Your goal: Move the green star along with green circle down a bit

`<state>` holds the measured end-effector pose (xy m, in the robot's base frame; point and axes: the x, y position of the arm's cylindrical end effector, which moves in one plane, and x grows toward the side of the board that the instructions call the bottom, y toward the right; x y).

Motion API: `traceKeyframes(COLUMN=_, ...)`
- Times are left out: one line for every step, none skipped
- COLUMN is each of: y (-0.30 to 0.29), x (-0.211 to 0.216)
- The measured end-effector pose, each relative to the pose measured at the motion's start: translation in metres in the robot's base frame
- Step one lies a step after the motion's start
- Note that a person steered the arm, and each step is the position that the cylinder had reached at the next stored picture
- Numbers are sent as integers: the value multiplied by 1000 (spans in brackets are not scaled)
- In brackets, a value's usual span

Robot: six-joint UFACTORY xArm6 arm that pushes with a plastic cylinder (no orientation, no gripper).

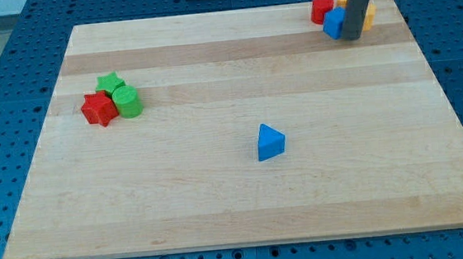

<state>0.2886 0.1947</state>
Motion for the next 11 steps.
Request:
traceKeyframes(y=0, x=-2)
traceKeyframes(y=0, x=35)
traceKeyframes(y=0, x=87)
traceKeyframes(y=-9, x=132)
traceKeyframes(y=-27, x=172)
traceKeyframes(y=-47, x=212)
traceKeyframes(y=-76, x=245)
traceKeyframes(y=-119, x=259)
traceKeyframes(y=-155, x=259)
traceKeyframes(y=-167, x=245)
traceKeyframes(y=-167, x=227)
